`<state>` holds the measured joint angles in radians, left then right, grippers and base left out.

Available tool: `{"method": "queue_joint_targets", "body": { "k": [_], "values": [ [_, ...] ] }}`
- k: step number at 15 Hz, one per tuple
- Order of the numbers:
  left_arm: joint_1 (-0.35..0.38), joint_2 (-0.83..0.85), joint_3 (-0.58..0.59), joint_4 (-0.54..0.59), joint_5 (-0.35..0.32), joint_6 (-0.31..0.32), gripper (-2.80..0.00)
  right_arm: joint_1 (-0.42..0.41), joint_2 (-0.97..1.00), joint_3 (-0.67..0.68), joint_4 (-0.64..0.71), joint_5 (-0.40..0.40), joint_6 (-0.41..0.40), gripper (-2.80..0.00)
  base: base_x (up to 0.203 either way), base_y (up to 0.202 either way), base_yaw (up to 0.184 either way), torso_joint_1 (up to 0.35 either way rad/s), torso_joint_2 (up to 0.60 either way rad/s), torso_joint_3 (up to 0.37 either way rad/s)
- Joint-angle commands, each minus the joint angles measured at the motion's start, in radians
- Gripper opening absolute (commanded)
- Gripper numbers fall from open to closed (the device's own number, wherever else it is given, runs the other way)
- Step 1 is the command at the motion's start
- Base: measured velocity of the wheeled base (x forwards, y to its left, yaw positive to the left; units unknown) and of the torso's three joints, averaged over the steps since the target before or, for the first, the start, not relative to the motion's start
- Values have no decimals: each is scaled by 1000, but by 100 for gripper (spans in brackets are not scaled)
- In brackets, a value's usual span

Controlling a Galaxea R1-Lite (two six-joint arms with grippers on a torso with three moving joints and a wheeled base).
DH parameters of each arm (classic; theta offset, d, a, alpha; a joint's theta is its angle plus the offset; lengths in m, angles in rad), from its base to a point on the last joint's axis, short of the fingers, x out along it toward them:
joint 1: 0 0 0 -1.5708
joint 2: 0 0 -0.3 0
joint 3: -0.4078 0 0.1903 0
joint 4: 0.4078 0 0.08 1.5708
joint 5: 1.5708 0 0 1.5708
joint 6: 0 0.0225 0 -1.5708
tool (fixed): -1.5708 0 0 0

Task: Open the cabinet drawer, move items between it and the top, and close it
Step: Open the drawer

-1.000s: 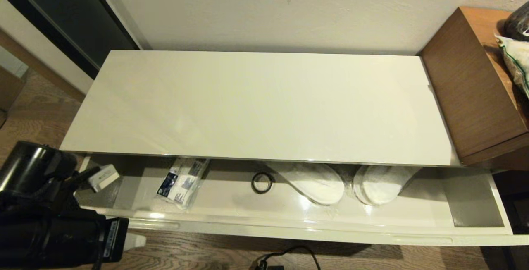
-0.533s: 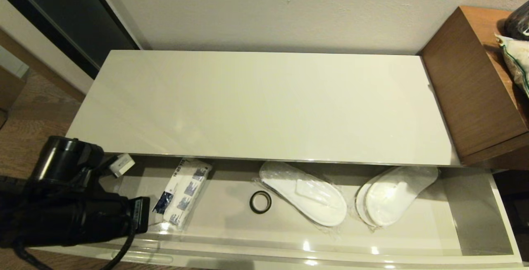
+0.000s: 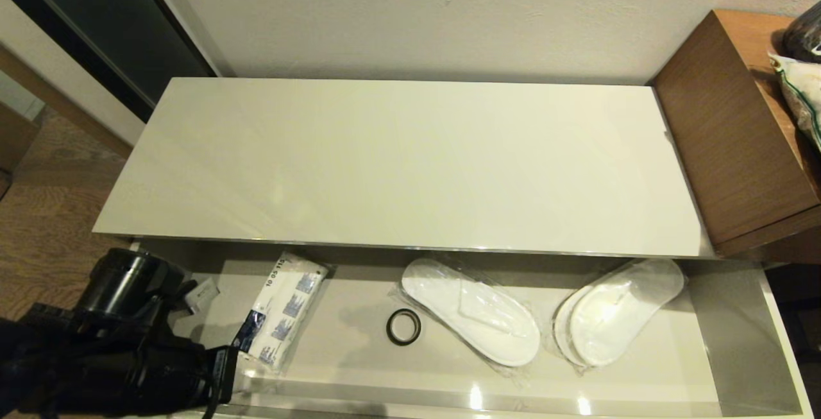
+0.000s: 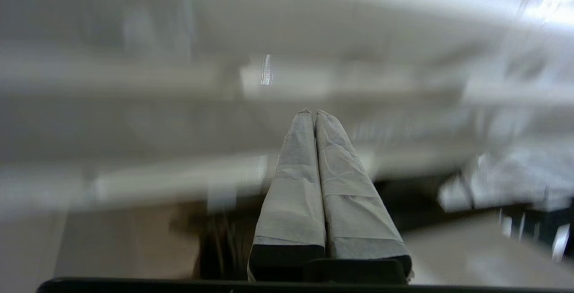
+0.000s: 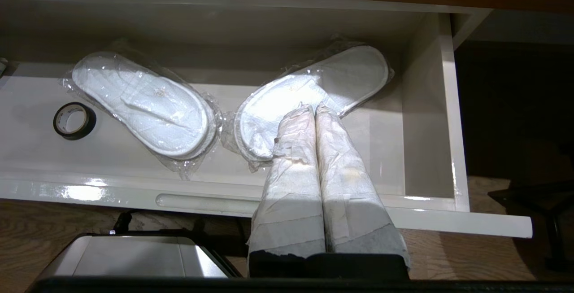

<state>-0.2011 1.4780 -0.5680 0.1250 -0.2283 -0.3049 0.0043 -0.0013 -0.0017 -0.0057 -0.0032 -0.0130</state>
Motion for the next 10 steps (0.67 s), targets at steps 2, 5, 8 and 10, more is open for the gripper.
{"method": "queue_joint_targets", "body": {
  "k": [2, 5, 8, 10],
  "values": [
    [-1, -120, 33, 110, -16, -1, -280, 0, 1, 0, 0, 0, -1, -280, 0, 0, 0, 0, 0, 0],
    [5, -146, 97, 104, -16, -8, -280, 0, 1, 0, 0, 0, -1, -280, 0, 0, 0, 0, 0, 0],
    [5, -81, 105, 2, -21, -11, -280, 0, 1, 0, 1, 0, -2, -280, 0, 0, 0, 0, 0, 0],
    [5, 2, 118, -84, -19, -17, -280, 0, 1, 0, 0, 0, -1, -280, 0, 0, 0, 0, 0, 0]
  ]
}}
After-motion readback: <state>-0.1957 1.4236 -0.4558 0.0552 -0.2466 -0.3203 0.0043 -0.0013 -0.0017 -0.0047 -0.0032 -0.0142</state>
